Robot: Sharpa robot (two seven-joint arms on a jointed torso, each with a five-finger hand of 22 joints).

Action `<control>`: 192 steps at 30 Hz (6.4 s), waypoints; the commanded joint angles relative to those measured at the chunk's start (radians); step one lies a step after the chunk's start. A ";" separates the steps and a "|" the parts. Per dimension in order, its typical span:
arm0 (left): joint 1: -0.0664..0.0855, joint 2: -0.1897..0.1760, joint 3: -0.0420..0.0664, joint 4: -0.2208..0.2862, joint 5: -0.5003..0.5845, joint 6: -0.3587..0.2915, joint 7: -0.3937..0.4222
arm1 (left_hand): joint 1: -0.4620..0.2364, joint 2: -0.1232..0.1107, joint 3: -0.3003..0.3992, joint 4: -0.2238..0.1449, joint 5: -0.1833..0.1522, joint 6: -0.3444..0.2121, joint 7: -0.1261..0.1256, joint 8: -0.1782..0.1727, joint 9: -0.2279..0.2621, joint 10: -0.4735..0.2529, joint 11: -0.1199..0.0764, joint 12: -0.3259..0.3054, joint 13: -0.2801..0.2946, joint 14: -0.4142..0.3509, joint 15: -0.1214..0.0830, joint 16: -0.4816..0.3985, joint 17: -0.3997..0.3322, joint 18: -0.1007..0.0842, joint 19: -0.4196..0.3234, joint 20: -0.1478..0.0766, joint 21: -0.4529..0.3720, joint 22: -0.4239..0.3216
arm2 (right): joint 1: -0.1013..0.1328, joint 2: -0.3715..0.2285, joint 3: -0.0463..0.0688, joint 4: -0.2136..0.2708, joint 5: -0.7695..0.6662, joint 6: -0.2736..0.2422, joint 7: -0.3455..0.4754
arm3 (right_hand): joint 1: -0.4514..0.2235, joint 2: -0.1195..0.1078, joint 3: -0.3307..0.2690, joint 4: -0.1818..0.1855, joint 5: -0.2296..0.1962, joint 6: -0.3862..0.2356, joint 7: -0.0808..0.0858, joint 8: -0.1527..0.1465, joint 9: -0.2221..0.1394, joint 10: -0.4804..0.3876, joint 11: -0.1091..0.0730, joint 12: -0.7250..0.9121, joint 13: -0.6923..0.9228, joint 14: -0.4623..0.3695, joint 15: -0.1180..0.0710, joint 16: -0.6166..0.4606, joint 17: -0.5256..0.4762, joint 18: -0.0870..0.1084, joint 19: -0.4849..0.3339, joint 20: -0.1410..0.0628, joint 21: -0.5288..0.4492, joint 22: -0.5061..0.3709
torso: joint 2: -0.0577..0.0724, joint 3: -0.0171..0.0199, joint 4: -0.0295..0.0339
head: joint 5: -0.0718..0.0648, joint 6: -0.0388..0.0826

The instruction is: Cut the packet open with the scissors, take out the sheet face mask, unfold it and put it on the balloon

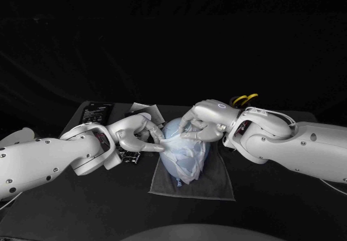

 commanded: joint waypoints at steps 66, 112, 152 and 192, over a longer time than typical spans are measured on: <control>-0.003 0.017 0.006 0.026 0.424 -0.099 0.003 | 0.064 -0.002 0.563 -0.266 0.003 0.082 -0.019 0.054 -0.009 0.116 -0.033 -0.060 0.033 0.101 -0.031 0.050 0.171 -0.027 0.038 -0.033 0.154 0.161 | 0.001 -0.057 0.001 -0.012 0.233 -0.038 -0.022 | -0.169 -0.042 -0.055 0.093 0.002 -0.179 0.084 -0.079 -0.018 0.104 0.061 0.003 0.263 0.104 0.050 0.004 0.263 0.007 0.064 0.033 -0.068 0.234 | 0.000 0.0001 -0.0001 | -0.001 -0.004; -0.002 0.016 0.006 0.025 0.462 -0.092 -0.007 | 0.003 0.003 0.610 -0.352 0.003 0.019 -0.003 0.006 -0.032 0.095 -0.020 -0.010 0.076 0.114 -0.020 0.061 0.202 -0.027 0.031 -0.023 0.170 0.171 | 0.002 -0.011 0.002 -0.062 0.235 -0.010 -0.048 | 0.022 0.057 0.012 0.004 0.002 -0.028 0.021 -0.021 0.017 0.104 0.009 0.003 0.263 0.104 0.009 0.004 0.263 0.004 0.072 0.010 -0.049 0.240 | -0.001 0.0000 0.0014 | -0.006 -0.008; -0.002 0.033 0.006 0.012 0.463 -0.099 -0.027 | -0.017 0.056 0.444 -0.264 0.002 0.085 -0.041 0.084 0.000 0.084 -0.052 0.028 0.107 0.107 -0.045 0.057 0.195 -0.026 0.038 -0.041 0.126 0.133 | 0.002 -0.025 0.003 -0.040 0.352 -0.125 0.010 | 0.000 0.074 0.078 -0.025 0.003 -0.032 0.005 0.038 0.058 0.104 -0.009 0.003 0.263 0.104 -0.011 0.004 0.263 -0.004 0.086 -0.013 -0.017 0.249 | 0.000 0.0003 0.0007 | -0.006 -0.014; 0.000 0.036 0.008 -0.001 0.640 -0.184 -0.112 | -0.152 0.036 0.568 -0.281 0.002 0.075 -0.068 0.157 0.034 0.144 -0.070 0.079 0.140 0.124 -0.058 0.065 0.223 -0.026 0.037 -0.048 0.135 0.139 | 0.004 0.019 0.004 -0.106 0.526 -0.158 -0.124 | -0.018 0.067 0.119 -0.046 0.003 -0.043 0.006 0.062 0.075 0.104 -0.008 0.003 0.263 0.104 -0.010 0.004 0.263 -0.001 0.082 -0.014 -0.027 0.246 | 0.000 0.0005 0.0007 | -0.004 -0.007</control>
